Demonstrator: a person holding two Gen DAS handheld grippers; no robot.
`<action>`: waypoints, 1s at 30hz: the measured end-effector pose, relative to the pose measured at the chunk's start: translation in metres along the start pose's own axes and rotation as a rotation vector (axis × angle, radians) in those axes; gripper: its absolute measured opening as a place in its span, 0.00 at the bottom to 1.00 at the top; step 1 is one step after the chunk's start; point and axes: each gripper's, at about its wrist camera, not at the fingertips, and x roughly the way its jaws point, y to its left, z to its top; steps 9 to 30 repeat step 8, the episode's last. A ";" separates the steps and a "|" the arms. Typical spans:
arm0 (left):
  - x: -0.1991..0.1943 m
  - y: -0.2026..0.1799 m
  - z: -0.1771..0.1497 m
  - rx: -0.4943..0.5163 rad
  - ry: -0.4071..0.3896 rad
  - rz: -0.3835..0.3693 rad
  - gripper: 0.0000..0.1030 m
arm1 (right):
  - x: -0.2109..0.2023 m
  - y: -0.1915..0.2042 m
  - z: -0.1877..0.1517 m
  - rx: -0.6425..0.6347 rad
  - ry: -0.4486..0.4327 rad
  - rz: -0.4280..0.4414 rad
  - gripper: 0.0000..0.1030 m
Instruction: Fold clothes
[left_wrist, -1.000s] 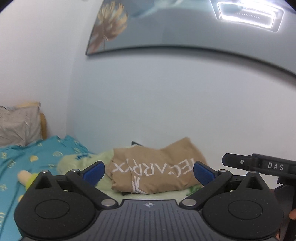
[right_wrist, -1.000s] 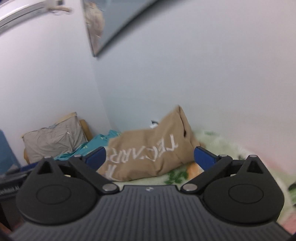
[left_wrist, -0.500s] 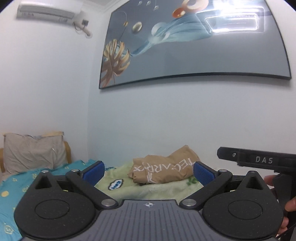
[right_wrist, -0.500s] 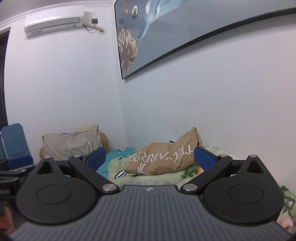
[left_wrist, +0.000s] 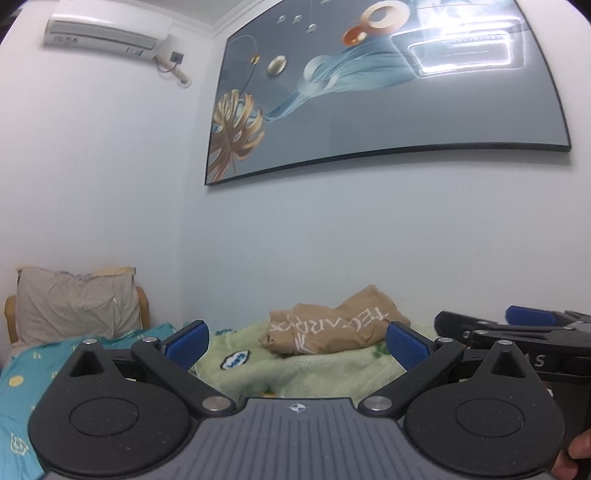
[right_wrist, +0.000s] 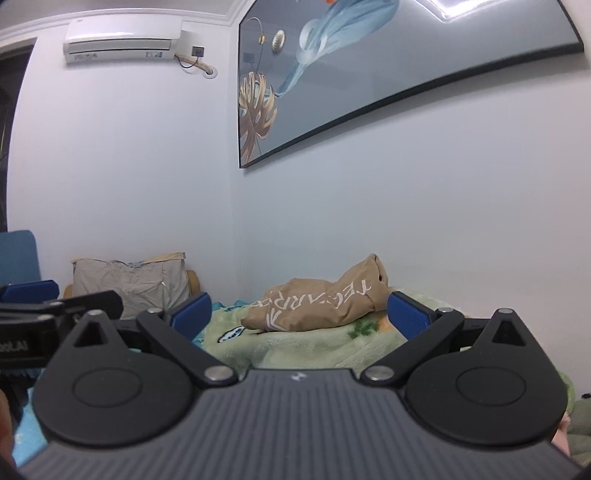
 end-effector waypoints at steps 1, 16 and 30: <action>0.000 0.001 -0.002 -0.003 0.003 0.002 1.00 | -0.001 0.001 0.000 -0.006 -0.003 -0.001 1.00; -0.013 0.002 -0.009 0.009 -0.009 0.034 1.00 | -0.008 0.011 -0.012 -0.033 -0.006 0.004 1.00; -0.013 0.002 -0.009 0.009 -0.009 0.034 1.00 | -0.008 0.011 -0.012 -0.033 -0.006 0.004 1.00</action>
